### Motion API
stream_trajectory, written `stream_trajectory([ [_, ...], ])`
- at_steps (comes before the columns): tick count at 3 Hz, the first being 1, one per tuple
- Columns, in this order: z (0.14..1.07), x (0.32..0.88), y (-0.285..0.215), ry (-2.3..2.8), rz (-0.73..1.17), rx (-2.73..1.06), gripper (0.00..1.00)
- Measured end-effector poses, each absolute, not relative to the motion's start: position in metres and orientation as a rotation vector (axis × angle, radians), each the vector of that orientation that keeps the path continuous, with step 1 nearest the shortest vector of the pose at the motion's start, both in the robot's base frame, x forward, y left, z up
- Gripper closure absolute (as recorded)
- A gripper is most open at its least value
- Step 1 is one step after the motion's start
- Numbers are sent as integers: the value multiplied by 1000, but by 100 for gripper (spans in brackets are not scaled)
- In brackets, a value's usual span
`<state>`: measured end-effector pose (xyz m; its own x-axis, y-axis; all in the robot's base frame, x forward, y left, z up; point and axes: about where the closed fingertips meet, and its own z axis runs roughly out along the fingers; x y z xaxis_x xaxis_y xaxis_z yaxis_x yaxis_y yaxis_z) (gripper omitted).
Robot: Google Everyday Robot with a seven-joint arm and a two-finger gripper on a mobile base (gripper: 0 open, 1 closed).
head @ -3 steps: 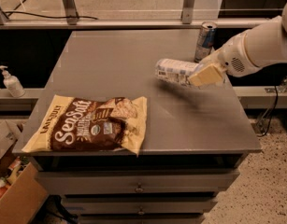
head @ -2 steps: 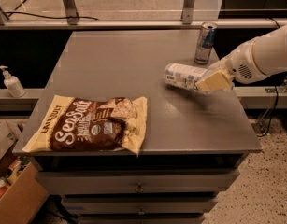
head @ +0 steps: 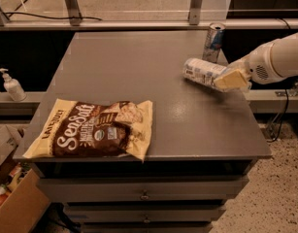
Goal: Move blue plastic bottle near redbull can
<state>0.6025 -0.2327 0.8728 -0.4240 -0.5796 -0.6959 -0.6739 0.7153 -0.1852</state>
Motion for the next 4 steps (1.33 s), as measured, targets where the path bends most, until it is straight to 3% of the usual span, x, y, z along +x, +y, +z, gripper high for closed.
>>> stream_trajectory([
  [3, 865, 665, -251, 2130, 144, -909, 100],
  [4, 865, 677, -253, 2132, 150, -911, 82],
])
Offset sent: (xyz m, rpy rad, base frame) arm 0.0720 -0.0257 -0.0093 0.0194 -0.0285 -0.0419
